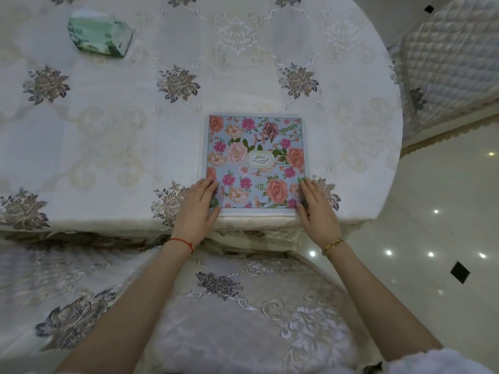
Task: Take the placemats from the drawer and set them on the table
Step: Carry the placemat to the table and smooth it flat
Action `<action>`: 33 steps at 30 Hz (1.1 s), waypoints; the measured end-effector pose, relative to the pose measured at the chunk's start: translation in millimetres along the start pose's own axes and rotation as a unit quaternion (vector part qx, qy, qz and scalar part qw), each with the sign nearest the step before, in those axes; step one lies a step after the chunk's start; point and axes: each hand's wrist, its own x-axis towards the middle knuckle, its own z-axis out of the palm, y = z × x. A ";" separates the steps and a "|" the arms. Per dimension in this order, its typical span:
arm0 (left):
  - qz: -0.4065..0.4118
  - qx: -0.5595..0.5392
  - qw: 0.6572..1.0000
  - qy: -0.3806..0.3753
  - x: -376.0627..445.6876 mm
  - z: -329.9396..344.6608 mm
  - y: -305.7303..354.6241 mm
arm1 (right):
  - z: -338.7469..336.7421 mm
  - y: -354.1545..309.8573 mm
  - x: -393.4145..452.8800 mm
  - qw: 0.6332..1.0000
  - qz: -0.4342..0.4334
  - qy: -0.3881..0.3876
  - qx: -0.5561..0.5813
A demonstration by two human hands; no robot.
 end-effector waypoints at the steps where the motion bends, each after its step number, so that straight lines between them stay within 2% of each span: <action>1: 0.009 0.000 1.000 0.003 8.2 -2.4 0.4 | -3.5 -3.3 9.9 1.000 -0.003 0.001 -0.003; 10: 0.034 0.009 0.999 -0.004 122.6 -19.0 10.5 | -6.1 -62.8 143.5 0.995 -0.069 -0.058 -0.046; 16: 0.041 0.016 0.999 -0.030 179.0 -17.4 6.7 | 2.1 -79.0 193.5 0.988 -0.101 -0.093 -0.066; 19: 0.036 0.022 0.999 -0.030 188.9 -11.5 3.6 | 5.9 -78.1 201.9 0.988 -0.108 -0.089 -0.063; 23: 0.014 0.018 1.000 0.018 182.7 -8.4 -7.2 | 2.9 -56.7 199.8 0.990 -0.104 -0.067 -0.065; 29: -0.043 0.026 0.998 0.027 165.4 -13.8 -27.2 | -16.4 -8.8 175.4 0.997 -0.030 -0.020 -0.067; 33: -0.010 0.057 0.998 0.019 138.5 -16.6 -27.8 | -14.9 -11.4 155.2 0.998 -0.006 -0.020 -0.061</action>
